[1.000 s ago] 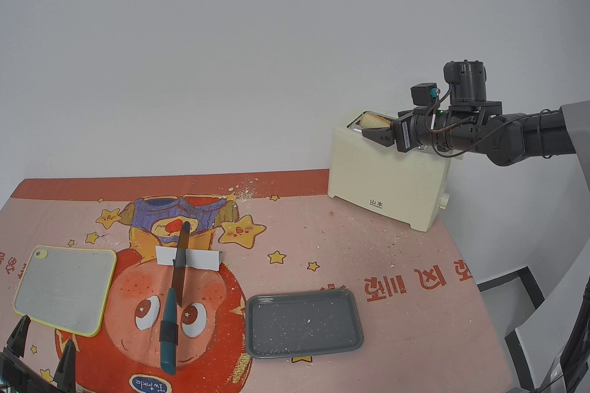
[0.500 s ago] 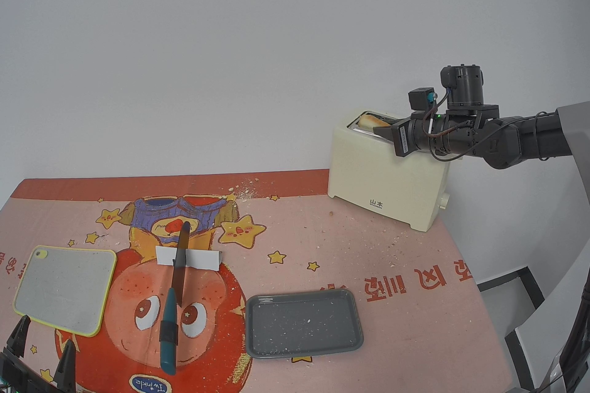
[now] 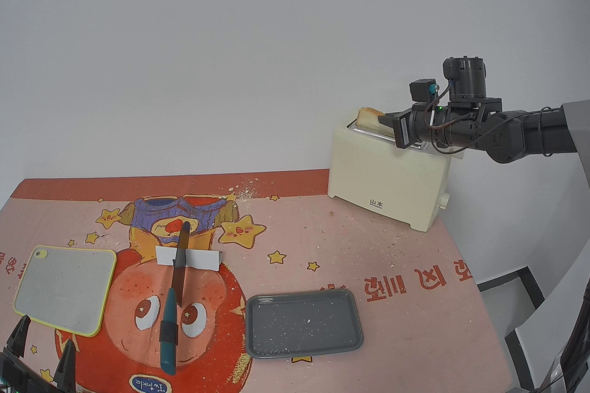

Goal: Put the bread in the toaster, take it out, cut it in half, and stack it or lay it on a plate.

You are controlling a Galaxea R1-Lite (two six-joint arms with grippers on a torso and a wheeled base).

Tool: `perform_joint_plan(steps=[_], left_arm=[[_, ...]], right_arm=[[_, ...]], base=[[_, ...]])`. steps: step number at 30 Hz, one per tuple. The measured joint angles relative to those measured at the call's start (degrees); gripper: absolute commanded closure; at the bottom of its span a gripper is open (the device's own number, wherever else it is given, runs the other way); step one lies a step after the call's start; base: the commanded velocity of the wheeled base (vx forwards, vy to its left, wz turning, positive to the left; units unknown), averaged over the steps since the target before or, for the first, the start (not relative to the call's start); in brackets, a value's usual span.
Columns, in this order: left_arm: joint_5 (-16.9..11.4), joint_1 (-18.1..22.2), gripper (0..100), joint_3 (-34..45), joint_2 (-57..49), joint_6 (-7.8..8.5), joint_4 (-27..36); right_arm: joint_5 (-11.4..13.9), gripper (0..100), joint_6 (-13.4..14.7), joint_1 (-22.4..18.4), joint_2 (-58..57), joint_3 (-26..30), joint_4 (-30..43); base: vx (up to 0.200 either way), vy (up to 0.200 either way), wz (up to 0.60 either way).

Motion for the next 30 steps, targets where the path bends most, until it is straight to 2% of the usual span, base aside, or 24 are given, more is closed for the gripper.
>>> perform_joint_plan(steps=[8, 12, 17, 21, 25, 27, 30], left_arm=[[0.0, 0.0, 0, 0.0, 0.0, 0.0, 0.0], [0.0, 0.0, 0, 0.0, 0.0, 0.0, 0.0], [0.0, 0.1, 0, 0.0, 0.0, 0.0, 0.0], [0.0, 0.0, 0, 0.0, 0.0, 0.0, 0.0], [0.0, 0.0, 0, 0.0, 0.0, -0.02, 0.0], [0.0, 0.0, 0, 0.0, 0.0, -0.05, 0.0], [0.0, 0.0, 0, 0.0, 0.0, -0.07, 0.0]], right_arm=[[-0.1, 100, 0.3, 0.0, -4.3, -4.8, 7.5], [-1.0, 100, 1.3, 1.0, -7.9, -6.4, 8.9], [-4.6, 100, 6.6, 3.9, -13.9, -4.6, 9.5], [-7.5, 100, 8.7, 7.0, -18.5, 2.0, 9.3], [-9.2, 100, 10.4, 10.4, -23.1, 12.5, 9.1], [-9.8, 100, 12.2, 12.4, -25.7, 19.2, 8.5], [-10.2, 100, 14.5, 14.3, -28.5, 26.8, 6.2]], base=[[0.0, 0.0, 0.0], [0.0, 0.0, 0.0], [0.0, 0.0, 0.0], [0.0, 0.0, 0.0], [0.0, 0.0, 0.0], [0.0, 0.0, 0.0], [-0.2, 0.0, 0.0]])
